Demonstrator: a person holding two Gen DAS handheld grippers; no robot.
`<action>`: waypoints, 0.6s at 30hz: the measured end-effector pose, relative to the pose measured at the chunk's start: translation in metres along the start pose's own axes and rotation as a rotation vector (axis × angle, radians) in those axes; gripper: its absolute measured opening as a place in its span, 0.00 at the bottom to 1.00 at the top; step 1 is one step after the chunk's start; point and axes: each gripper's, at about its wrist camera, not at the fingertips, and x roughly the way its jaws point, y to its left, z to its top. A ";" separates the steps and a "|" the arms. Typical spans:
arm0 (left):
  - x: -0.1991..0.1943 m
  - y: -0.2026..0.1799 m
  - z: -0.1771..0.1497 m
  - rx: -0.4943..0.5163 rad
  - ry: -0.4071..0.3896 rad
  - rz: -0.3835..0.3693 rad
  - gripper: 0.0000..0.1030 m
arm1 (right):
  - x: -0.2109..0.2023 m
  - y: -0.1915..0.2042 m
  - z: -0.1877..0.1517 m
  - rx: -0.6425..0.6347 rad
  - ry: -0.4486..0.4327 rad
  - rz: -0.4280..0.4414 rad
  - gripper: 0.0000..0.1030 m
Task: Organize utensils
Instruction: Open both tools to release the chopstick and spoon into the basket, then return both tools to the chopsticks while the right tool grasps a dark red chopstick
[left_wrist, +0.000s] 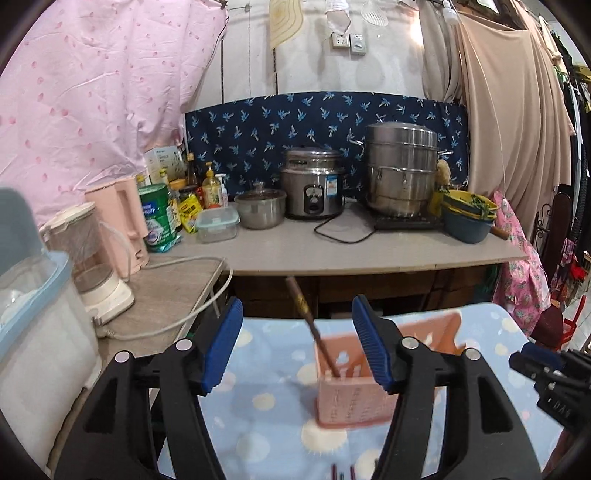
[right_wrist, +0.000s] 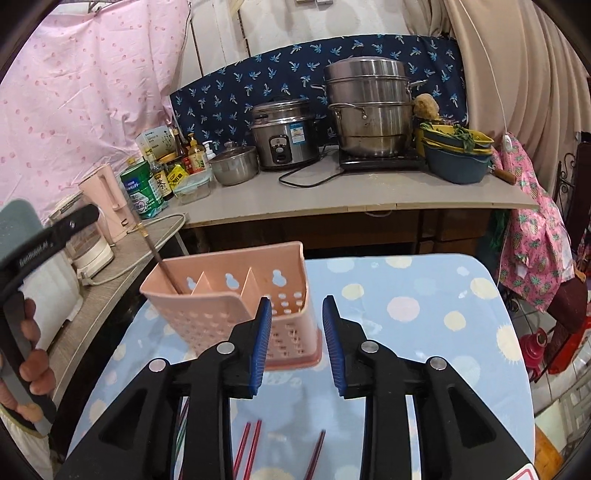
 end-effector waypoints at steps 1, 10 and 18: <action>-0.006 0.003 -0.007 -0.001 0.013 0.006 0.57 | -0.007 0.001 -0.008 -0.007 0.004 -0.010 0.28; -0.069 0.022 -0.108 -0.042 0.173 0.051 0.57 | -0.061 0.002 -0.099 0.007 0.106 -0.014 0.38; -0.109 0.020 -0.192 -0.013 0.305 0.079 0.57 | -0.090 0.008 -0.179 0.000 0.206 -0.027 0.39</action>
